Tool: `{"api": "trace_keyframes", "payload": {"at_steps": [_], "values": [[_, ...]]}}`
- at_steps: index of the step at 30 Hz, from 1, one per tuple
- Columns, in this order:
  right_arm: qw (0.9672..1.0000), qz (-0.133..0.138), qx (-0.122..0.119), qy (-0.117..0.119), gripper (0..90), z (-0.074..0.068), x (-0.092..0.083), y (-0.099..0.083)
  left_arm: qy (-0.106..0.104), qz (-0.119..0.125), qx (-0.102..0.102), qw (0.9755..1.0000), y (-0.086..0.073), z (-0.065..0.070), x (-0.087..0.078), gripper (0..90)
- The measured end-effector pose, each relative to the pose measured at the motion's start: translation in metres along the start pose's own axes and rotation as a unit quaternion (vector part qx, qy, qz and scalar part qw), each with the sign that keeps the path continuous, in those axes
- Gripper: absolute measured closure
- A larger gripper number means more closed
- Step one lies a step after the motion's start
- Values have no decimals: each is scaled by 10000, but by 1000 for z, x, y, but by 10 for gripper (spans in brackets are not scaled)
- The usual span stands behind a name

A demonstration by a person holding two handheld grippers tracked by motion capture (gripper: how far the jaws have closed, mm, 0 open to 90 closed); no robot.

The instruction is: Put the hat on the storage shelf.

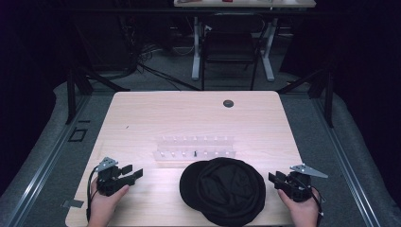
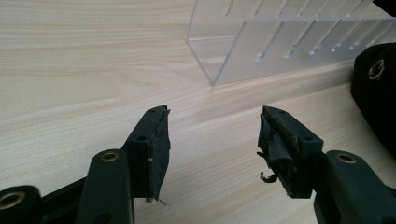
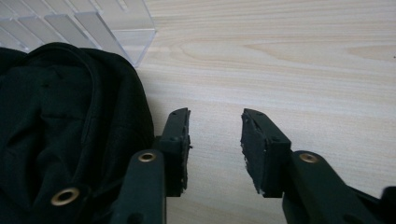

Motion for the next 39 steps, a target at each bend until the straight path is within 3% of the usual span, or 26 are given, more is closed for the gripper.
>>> {"api": "trace_keyframes", "payload": {"at_steps": [6,10,19,21,24,26,27,32,39], "values": [[9998,6,185,25,550,-7,-5,3,-154,-136,4,9998,-2,5,2,441],[9998,-22,153,112,551,-14,-7,3,-239,-211,170,9993,-2,10,5,441],[9981,-139,375,474,592,-33,-18,3,-388,-277,266,9985,-1,19,13,441],[9980,-264,324,473,620,-36,-18,-1,-424,-279,263,9984,-1,21,15,441],[9975,-411,333,469,650,-37,-16,-5,-455,-302,289,9981,-1,23,17,441],[9965,-537,402,497,710,-37,-14,-9,-474,-292,283,9980,-1,24,18,441],[9949,-633,534,580,781,-37,-12,-10,-478,-301,290,9980,-1,24,18,441],[9947,-632,568,580,856,-36,-7,-8,-481,-321,311,9978,-1,25,18,441],[9964,-461,567,439,870,-26,0,0,-405,-275,316,9983,-2,21,13,441]]}}
Point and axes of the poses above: each handheld gripper's, and its own axes: x roughly forward along the jaws, y roughly out of its top, z roughly to its right, the point moved 4 cm from there along x, roughly forward along the jaws, and after that the axes turned 15 degrees about z, right-handed, at the moved point
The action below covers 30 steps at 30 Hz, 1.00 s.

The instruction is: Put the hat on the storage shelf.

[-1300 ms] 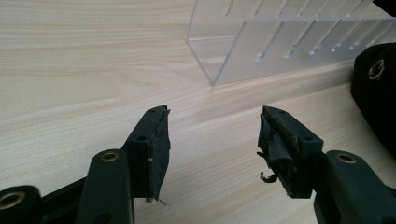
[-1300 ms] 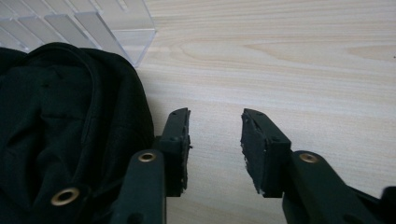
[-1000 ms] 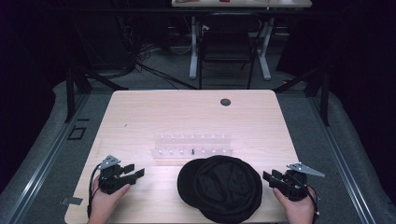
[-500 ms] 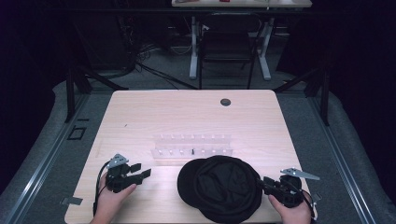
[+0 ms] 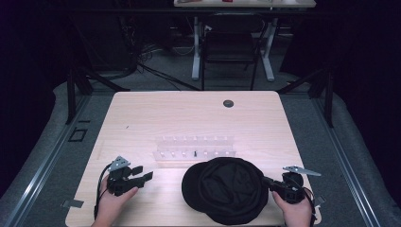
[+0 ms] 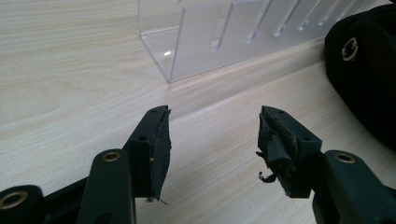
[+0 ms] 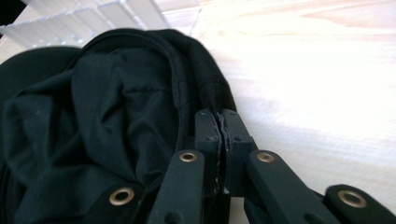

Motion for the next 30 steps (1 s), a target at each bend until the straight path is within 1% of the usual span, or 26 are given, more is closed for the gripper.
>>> {"api": "trace_keyframes", "payload": {"at_steps": [1,2,4,6,7,10,11,13,14,18,20,21,22,23,26,27,30], "values": [[10000,-6,6,-20,870,2,0,1,21,32,-16,10000,0,0,0,441],[10000,50,26,-76,869,7,1,4,47,12,-22,10000,-1,-1,-2,441],[9999,64,3,-105,869,9,1,5,45,13,-18,10000,-1,-2,-2,442],[9996,143,-34,-251,868,17,-1,9,67,12,-20,10000,-1,-2,-3,442],[9996,143,-34,-251,868,17,-1,9,75,15,-20,10000,-1,-2,-3,442],[9991,176,-34,-393,867,25,-4,13,99,19,-3,9999,-2,-2,-4,442],[9990,232,37,-383,864,26,-4,13,113,19,1,9999,-2,-2,-4,442],[9989,205,73,-420,858,29,-6,14,127,-3,10,9999,-2,-1,-5,442],[9989,140,60,-434,853,29,-7,14,122,27,33,9999,-2,0,-5,442],[9988,-161,-71,-452,845,27,-8,16,105,6,92,9999,-3,3,-4,442],[9978,-392,-153,-508,835,28,-7,17,94,-24,125,9999,-4,4,-3,442],[9973,-529,-118,-496,830,28,-7,18,89,-37,133,9999,-4,4,-3,442],[9960,-792,-26,-411,814,29,-6,23,78,-34,130,9999,-4,5,-2,442],[9960,-792,-26,-411,814,29,-6,23,69,-31,130,9999,-4,5,-2,442],[9924,-1171,-86,-367,799,29,-5,31,59,-39,140,9999,-4,5,-1,442],[9896,-1392,-129,-347,791,30,-3,34,59,-44,142,9999,-4,5,-1,442],[9836,-1768,-120,-332,777,31,1,38,53,-47,134,9999,-4,5,-1,442]]}}
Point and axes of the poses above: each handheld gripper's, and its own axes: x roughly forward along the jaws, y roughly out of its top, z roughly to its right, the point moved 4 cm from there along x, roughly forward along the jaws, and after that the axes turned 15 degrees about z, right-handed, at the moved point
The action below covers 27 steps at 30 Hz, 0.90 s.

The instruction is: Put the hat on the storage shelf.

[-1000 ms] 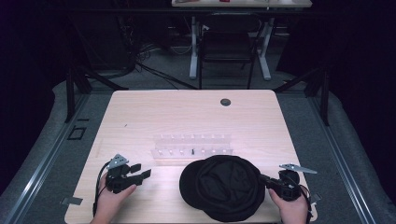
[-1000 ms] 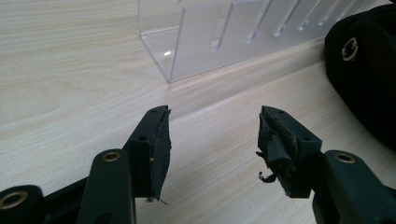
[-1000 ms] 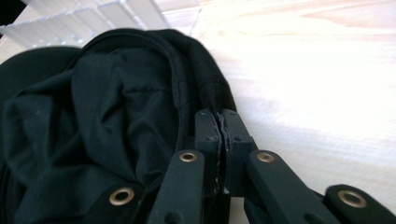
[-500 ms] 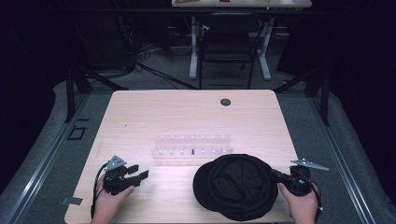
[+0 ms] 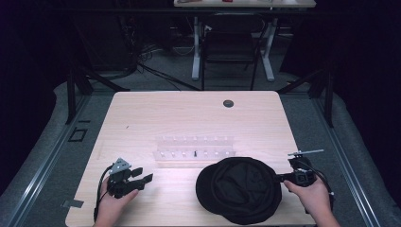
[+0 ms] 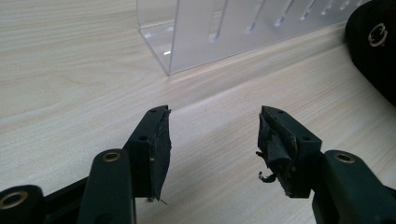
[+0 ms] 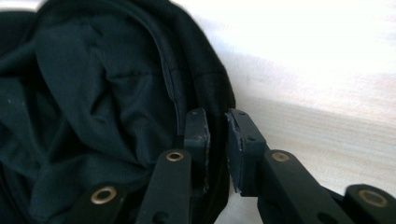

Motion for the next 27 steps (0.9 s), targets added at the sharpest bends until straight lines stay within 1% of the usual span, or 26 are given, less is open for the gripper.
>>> {"api": "trace_keyframes", "payload": {"at_steps": [1,2,4,8,10,13,14,15,16,17,18,20,21,22,23,24,25,27], "values": [[9999,-146,-41,11,775,0,1,1,2,-4,-1,10000,0,0,0,442],[9997,-233,-35,1,771,-1,2,2,-1,-6,2,10000,0,0,0,442],[9987,-490,-140,-44,763,-1,4,3,11,-15,2,10000,0,0,0,442],[9972,-732,-143,-45,752,0,7,7,20,-15,6,10000,-1,0,1,442],[9966,-811,-96,-61,720,1,9,8,17,-15,4,10000,-1,0,1,442],[9960,-891,-42,-87,700,3,10,10,4,-62,17,10000,-1,0,1,442],[9957,-917,-15,-84,701,3,11,10,11,-48,10,10000,-1,0,1,442],[9950,-999,-31,-79,702,4,12,10,15,-76,20,10000,-1,0,1,442],[9949,-1007,46,-55,719,4,15,11,12,-102,23,9999,-1,0,1,442],[9949,-1007,46,-55,719,4,15,11,12,-97,25,9999,-1,0,2,442],[9932,-1163,0,-8,741,5,15,12,26,-74,22,10000,-2,0,2,442],[9932,-1148,196,16,753,5,19,11,7,-106,14,9999,-2,0,2,442],[9932,-1148,196,16,753,5,19,11,0,-116,15,9999,-2,0,2,442],[9929,-1162,257,49,754,5,20,10,1,-118,16,9999,-2,0,2,442],[9915,-1279,222,68,752,7,19,11,-1,-123,19,9999,-2,0,2,442],[9918,-1231,319,98,750,8,20,10,-1,-121,17,9999,-2,0,2,442],[9913,-1254,382,95,751,9,21,10,-2,-124,18,9999,-2,0,2,442],[9898,-1319,501,208,766,12,21,9,17,-99,15,9999,-2,0,3,442]]}}
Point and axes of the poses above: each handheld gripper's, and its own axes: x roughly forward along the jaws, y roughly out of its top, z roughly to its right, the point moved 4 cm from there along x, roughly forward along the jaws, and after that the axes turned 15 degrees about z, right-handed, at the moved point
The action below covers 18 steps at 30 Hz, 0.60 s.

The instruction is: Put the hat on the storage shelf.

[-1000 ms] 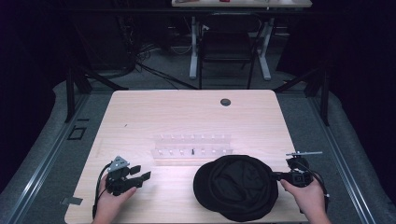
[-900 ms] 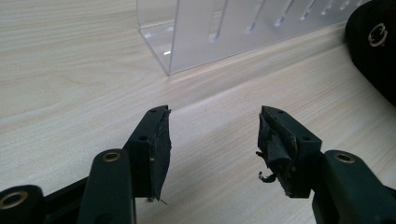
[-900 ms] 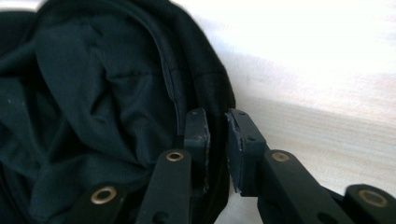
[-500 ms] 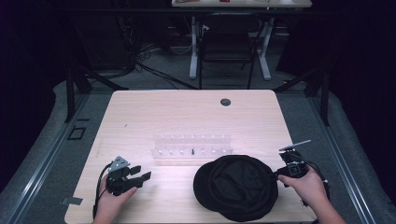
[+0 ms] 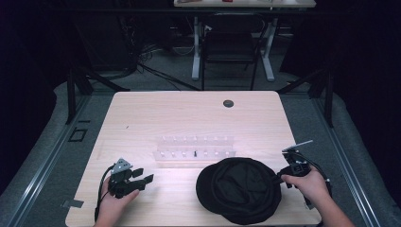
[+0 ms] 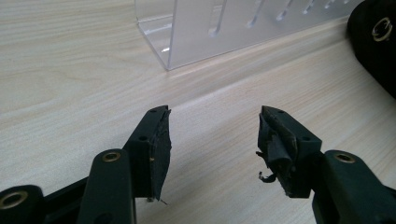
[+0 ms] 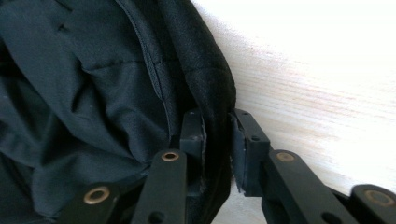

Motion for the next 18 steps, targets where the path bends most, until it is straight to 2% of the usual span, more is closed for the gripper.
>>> {"api": "trace_keyframes", "payload": {"at_steps": [1,6,7,8,9,11,12,14,15,16,17,18], "values": [[9999,-30,116,88,780,3,0,0,15,-1,-3,10000,0,0,0,442],[9991,-104,282,309,840,5,0,-1,25,-12,-1,10000,0,0,1,442],[9985,13,407,363,848,5,1,-1,14,-27,1,10000,0,0,1,442],[9982,25,441,411,853,5,0,-1,29,-11,2,10000,0,0,1,442],[9984,-131,323,435,858,7,-2,-1,27,-10,-1,10000,0,0,1,442],[9968,68,549,570,868,6,-3,-1,31,-7,-5,10000,0,0,1,442],[9968,-2,501,626,871,7,-6,0,32,-5,-5,10000,-1,0,1,442],[9953,106,628,726,873,6,-8,0,44,-13,-3,10000,-1,0,1,442],[9956,-58,455,823,875,8,-13,0,46,-16,-1,10000,-1,0,1,442],[9956,-58,455,823,875,8,-13,0,36,-7,-8,10000,-1,0,1,442],[9946,30,592,851,875,6,-13,1,34,-1,-5,10000,-1,0,1,442],[9945,84,600,851,875,5,-14,1,26,2,7,10000,-1,0,1,442]]}}
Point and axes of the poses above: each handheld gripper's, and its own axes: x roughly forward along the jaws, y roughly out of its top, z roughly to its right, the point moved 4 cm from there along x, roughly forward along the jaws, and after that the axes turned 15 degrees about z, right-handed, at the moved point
